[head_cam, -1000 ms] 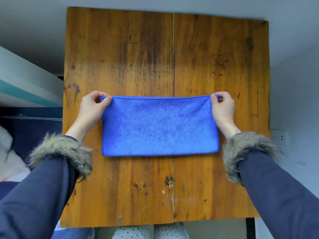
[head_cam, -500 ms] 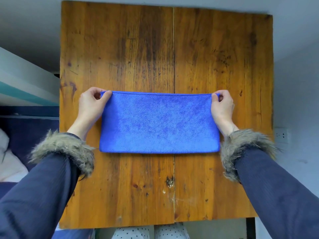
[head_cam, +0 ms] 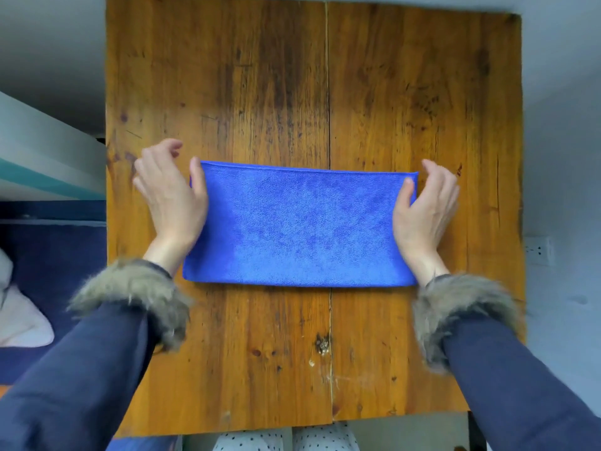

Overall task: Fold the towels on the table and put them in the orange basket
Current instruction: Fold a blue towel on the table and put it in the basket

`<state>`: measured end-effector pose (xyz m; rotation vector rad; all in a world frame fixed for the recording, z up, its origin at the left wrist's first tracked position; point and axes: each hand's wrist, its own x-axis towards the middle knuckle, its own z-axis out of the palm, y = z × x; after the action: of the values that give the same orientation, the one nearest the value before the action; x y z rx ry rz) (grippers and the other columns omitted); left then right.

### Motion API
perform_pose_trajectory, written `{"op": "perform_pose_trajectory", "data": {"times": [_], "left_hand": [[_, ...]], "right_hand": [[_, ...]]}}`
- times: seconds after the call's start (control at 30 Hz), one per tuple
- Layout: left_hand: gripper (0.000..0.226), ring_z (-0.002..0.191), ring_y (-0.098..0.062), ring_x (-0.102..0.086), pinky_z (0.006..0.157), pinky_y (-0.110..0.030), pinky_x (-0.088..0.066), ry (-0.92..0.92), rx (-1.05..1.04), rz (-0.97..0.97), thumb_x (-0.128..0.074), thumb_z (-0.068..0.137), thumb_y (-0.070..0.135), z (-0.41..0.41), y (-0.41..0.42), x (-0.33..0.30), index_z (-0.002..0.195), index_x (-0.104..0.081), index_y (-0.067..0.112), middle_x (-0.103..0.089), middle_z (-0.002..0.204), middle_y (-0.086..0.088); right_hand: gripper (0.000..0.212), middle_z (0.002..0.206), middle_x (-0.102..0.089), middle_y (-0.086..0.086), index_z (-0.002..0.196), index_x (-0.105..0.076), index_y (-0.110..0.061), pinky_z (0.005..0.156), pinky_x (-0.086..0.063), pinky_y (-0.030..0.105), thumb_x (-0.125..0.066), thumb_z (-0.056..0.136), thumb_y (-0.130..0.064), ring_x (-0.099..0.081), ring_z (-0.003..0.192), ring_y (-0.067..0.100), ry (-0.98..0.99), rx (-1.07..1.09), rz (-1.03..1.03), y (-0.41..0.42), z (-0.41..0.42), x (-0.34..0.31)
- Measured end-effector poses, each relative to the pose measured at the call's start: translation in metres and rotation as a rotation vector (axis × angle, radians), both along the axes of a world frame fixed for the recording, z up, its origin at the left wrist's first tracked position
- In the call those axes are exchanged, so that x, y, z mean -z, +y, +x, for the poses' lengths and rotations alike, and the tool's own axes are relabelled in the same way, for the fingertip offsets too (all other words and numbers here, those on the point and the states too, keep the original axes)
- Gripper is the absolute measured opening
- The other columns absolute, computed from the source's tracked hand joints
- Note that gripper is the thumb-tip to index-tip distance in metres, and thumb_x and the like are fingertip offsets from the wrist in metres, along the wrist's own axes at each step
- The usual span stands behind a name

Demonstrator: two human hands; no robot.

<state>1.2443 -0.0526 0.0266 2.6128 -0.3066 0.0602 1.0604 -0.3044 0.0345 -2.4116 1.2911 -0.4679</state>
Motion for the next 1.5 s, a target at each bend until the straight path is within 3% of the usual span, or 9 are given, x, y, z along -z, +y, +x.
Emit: {"op": "perform_pose_trajectory", "data": {"times": [0.17,0.27,0.37,0.5,0.63,1.0,1.13,1.23,1.5], "left_hand": [[0.052,0.135,-0.038,-0.033,0.106,-0.058,-0.022,-0.005,0.603,0.277,-0.046,0.088,0.035,-0.077,-0.011,0.009,0.135,-0.047,0.012,-0.037,0.146,-0.017],[0.058,0.142,-0.038,-0.018,0.109,-0.064,-0.008,0.026,0.677,0.39,-0.039,0.089,0.047,-0.082,-0.019,0.025,0.143,-0.036,0.025,-0.022,0.155,-0.01],[0.059,0.143,-0.035,-0.017,0.112,-0.06,-0.008,-0.025,0.699,0.419,-0.036,0.09,0.051,-0.061,-0.016,0.036,0.145,-0.032,0.028,-0.023,0.155,-0.007],[0.059,0.144,-0.03,-0.017,0.115,-0.052,-0.011,-0.023,0.627,0.425,-0.031,0.093,0.049,-0.038,0.002,0.038,0.147,-0.028,0.024,-0.022,0.156,-0.006],[0.06,0.145,-0.031,-0.009,0.114,-0.053,-0.002,0.022,0.534,0.375,-0.027,0.093,0.046,-0.035,0.02,0.032,0.147,-0.026,0.019,-0.014,0.157,-0.012],[0.055,0.144,-0.034,-0.01,0.114,-0.05,-0.009,0.066,0.599,0.281,-0.029,0.094,0.038,-0.064,0.046,0.033,0.144,-0.034,0.016,-0.019,0.155,-0.015],[0.043,0.136,-0.038,-0.028,0.11,-0.051,-0.021,0.047,0.294,0.083,-0.04,0.096,0.019,-0.07,0.056,0.027,0.137,-0.042,0.005,-0.036,0.144,-0.021],[0.032,0.118,-0.034,-0.039,0.095,-0.042,-0.029,0.085,-0.029,0.02,-0.048,0.094,0.023,-0.069,0.063,0.021,0.123,-0.053,0.01,-0.048,0.124,-0.017],[0.03,0.118,-0.033,-0.034,0.098,-0.036,-0.027,0.351,-0.117,0.043,-0.065,0.084,0.037,-0.051,0.056,0.008,0.107,-0.066,0.018,-0.049,0.118,-0.013]], "right_hand": [[0.048,0.144,-0.042,0.016,0.135,-0.048,-0.008,0.111,-0.022,0.055,-0.048,0.09,-0.024,-0.036,0.135,0.033,0.145,-0.443,-0.099,0.061,-0.002,0.013],[0.052,0.149,-0.034,0.014,0.139,-0.044,-0.014,0.113,-0.016,0.056,-0.047,0.09,-0.033,-0.028,0.139,0.033,0.255,-0.561,-0.082,0.073,-0.003,0.029],[0.052,0.152,-0.028,0.013,0.141,-0.04,-0.017,0.116,-0.011,0.048,-0.039,0.093,-0.036,-0.023,0.142,0.03,0.28,-0.509,-0.078,0.053,-0.008,0.039],[0.051,0.154,-0.022,0.013,0.144,-0.034,-0.015,0.117,-0.007,0.04,-0.034,0.096,-0.032,-0.018,0.144,0.028,0.283,-0.392,-0.058,0.026,-0.023,0.042],[0.051,0.155,-0.018,0.016,0.145,-0.032,-0.011,0.118,-0.005,0.043,-0.031,0.097,-0.028,-0.013,0.145,0.03,0.271,-0.273,-0.048,0.017,-0.035,0.039],[0.056,0.155,-0.016,0.017,0.146,-0.027,-0.01,0.117,-0.005,0.045,-0.024,0.095,-0.033,-0.011,0.145,0.03,0.303,-0.273,-0.054,0.044,-0.047,0.041],[0.057,0.155,-0.017,0.016,0.147,-0.026,-0.012,0.115,0.0,0.048,-0.028,0.094,-0.034,-0.012,0.145,0.03,0.265,-0.31,-0.079,0.073,-0.036,0.032],[0.056,0.153,-0.024,0.015,0.144,-0.033,-0.014,0.114,-0.004,0.053,-0.033,0.092,-0.035,-0.018,0.143,0.03,0.244,-0.451,-0.093,0.111,-0.014,0.028],[0.055,0.154,-0.023,0.009,0.145,-0.032,-0.02,0.114,-0.004,0.056,-0.036,0.094,-0.04,-0.018,0.144,0.029,0.357,-0.521,-0.105,0.148,0.012,0.04]]}}
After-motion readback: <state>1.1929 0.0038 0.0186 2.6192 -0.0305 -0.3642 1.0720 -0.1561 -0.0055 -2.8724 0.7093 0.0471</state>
